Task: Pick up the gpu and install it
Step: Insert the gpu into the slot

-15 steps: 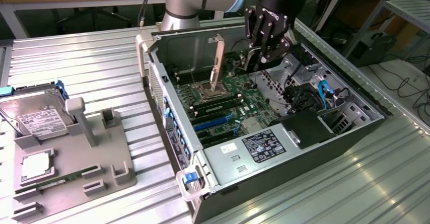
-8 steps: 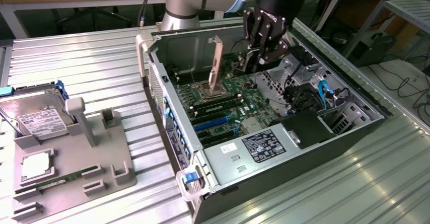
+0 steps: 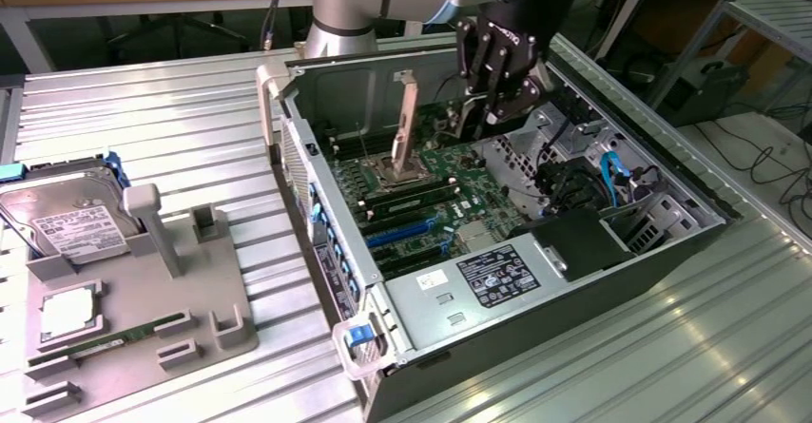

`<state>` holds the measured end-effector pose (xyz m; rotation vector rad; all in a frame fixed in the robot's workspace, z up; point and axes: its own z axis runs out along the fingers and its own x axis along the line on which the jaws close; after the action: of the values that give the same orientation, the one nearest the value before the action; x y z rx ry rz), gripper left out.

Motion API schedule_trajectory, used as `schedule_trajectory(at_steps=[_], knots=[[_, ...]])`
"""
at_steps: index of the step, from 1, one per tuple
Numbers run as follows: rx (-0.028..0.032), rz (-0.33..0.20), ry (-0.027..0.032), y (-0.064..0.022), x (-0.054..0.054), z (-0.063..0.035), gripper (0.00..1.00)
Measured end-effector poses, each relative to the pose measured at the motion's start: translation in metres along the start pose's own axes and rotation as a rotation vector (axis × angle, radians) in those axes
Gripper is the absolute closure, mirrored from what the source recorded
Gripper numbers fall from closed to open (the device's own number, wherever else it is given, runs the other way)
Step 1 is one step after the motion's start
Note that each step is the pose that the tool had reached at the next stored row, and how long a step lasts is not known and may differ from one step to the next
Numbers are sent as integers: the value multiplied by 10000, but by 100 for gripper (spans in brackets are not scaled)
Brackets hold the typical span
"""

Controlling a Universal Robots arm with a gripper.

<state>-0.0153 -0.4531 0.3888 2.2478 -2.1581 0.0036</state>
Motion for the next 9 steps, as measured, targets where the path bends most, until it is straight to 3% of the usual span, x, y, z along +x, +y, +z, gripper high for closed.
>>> schedule_trajectory(at_steps=[9], knots=[[0,0,0,17,0,33,73]])
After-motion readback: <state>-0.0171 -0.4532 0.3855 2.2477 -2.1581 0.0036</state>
